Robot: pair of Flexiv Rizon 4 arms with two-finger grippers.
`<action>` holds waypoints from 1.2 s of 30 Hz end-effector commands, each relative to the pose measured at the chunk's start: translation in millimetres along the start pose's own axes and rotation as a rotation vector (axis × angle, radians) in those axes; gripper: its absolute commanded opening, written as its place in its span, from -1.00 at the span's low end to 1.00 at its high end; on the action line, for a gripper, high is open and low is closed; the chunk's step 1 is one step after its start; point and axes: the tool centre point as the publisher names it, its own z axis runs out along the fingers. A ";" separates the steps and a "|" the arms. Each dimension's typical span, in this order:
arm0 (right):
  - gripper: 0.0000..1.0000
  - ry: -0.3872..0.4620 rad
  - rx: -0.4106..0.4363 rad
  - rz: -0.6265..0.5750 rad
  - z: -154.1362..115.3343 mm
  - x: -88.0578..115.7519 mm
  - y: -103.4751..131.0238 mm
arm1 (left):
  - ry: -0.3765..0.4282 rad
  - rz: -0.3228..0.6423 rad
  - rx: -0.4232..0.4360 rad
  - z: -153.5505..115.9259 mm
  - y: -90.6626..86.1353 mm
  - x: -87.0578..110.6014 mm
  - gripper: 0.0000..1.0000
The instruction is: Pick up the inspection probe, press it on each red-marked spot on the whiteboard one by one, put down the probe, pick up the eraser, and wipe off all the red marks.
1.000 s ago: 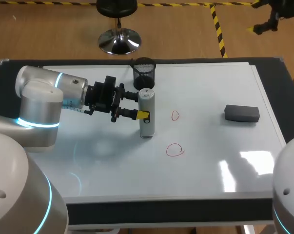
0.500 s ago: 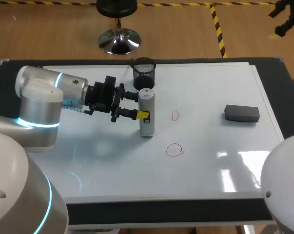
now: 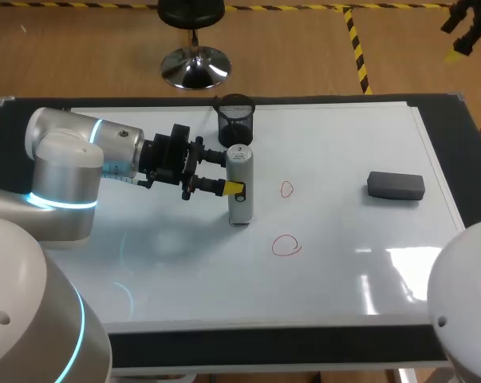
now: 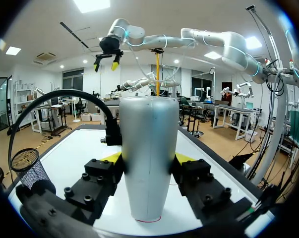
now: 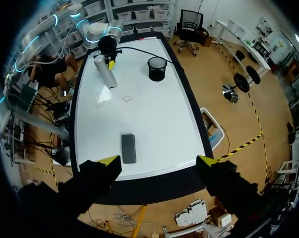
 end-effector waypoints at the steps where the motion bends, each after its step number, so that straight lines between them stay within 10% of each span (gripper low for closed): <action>1: 1.00 0.024 0.005 0.000 -1.5 -2.9 0.5 | -0.001 0.000 -0.001 1.9 8.9 1.0 -1.00; 36: 1.00 -0.102 0.123 0.033 82.1 81.2 -34.4 | -0.001 0.000 -0.001 1.9 8.9 1.0 -1.00</action>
